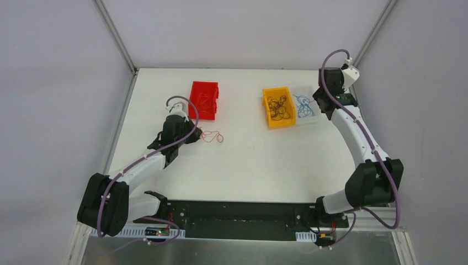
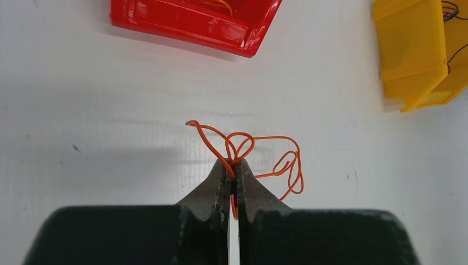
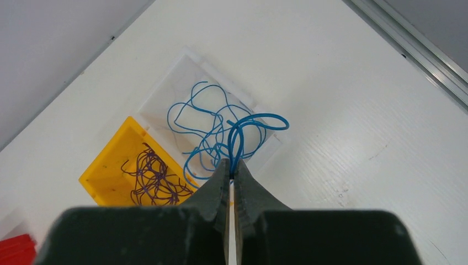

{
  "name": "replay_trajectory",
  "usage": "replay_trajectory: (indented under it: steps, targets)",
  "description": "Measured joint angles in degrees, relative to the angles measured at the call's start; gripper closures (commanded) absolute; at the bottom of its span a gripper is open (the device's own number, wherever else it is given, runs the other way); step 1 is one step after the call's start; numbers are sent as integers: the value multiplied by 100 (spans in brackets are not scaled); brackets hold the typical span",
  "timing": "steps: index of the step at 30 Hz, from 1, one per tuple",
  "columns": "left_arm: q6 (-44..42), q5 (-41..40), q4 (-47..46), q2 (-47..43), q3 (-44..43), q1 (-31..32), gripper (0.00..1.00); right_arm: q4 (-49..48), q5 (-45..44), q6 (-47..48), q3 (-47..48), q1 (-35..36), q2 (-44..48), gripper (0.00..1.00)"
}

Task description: Untangle the cables

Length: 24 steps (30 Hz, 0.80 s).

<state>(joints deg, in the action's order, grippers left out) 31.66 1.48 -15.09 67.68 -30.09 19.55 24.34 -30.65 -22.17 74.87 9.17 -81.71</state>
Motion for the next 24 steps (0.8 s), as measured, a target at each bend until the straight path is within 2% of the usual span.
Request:
replay_trajectory:
  steps: [8, 15, 21, 24]
  targets:
    - [-85, -2, -37, -162, 7, 0, 100, -199, 162, -9, 129, -20, -1298, 100]
    - [-98, -2, -90, -184, 46, 0, 100, 144, 916, 7, 1023, -20, -2914, 100]
    - [-101, -2, -96, -190, 90, 0, 100, 413, 1510, -22, 1423, -122, -3442, 100]
    - [-101, -2, -96, -216, 101, 0, 100, 457, 1764, -57, 1565, -269, -3539, 92]
